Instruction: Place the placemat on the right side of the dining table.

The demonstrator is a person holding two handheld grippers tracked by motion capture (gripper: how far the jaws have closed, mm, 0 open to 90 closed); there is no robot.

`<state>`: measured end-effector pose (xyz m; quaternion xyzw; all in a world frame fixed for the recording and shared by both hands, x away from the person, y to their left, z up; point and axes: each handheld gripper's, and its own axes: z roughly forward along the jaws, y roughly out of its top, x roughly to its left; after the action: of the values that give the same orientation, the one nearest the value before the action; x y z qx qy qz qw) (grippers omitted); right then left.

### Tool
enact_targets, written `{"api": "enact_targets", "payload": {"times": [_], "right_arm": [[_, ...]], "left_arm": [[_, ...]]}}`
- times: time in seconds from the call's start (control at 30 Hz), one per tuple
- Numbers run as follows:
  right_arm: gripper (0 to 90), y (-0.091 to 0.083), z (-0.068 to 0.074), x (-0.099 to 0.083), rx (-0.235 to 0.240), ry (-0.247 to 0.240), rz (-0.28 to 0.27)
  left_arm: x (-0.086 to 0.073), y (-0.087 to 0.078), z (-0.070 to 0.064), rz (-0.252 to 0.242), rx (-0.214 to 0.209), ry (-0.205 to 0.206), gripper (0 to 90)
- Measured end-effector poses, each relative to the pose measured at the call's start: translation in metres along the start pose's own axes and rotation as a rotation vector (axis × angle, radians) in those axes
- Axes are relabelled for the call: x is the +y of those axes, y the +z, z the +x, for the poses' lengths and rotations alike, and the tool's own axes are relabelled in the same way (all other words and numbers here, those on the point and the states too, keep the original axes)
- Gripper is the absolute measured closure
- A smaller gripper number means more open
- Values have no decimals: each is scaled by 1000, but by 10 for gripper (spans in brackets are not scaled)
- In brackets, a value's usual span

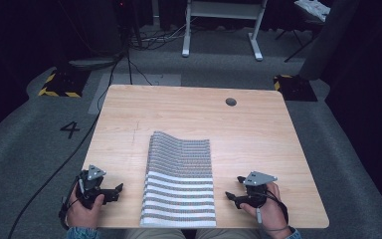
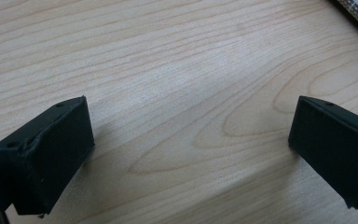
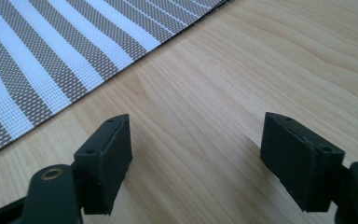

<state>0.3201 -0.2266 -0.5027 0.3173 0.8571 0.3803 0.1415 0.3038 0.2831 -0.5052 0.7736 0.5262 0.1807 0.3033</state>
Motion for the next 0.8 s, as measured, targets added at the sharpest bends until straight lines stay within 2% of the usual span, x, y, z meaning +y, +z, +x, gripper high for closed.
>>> {"api": "enact_targets", "payload": {"times": [0.07, 0.1, 0.2, 0.3, 0.57, 0.7, 0.8], "right_arm": [[349, -2, 1, 4, 17, -4, 28], [356, -3, 0, 6, 38, -6, 39], [361, -7, 1, 15, 57, -7, 40], [379, -13, 4, 26, 75, -32, 36], [395, -24, 15, 56, 140, -60, 18], [390, -24, 20, 71, 165, -90, 10], [374, -21, 24, 80, 181, -91, 11]], "left_arm": [[0, 0, 0, 0, 0, 0, 0], [0, 0, 0, 0, 0, 0, 0], [0, 0, 0, 0, 0, 0, 0], [0, 0, 0, 0, 0, 0, 0], [-1, -1, -1, 1, 4, 1, 1], [-2, -1, -2, -2, 2, 3, 2], [-2, -2, -2, 0, -1, 3, 2]]}}
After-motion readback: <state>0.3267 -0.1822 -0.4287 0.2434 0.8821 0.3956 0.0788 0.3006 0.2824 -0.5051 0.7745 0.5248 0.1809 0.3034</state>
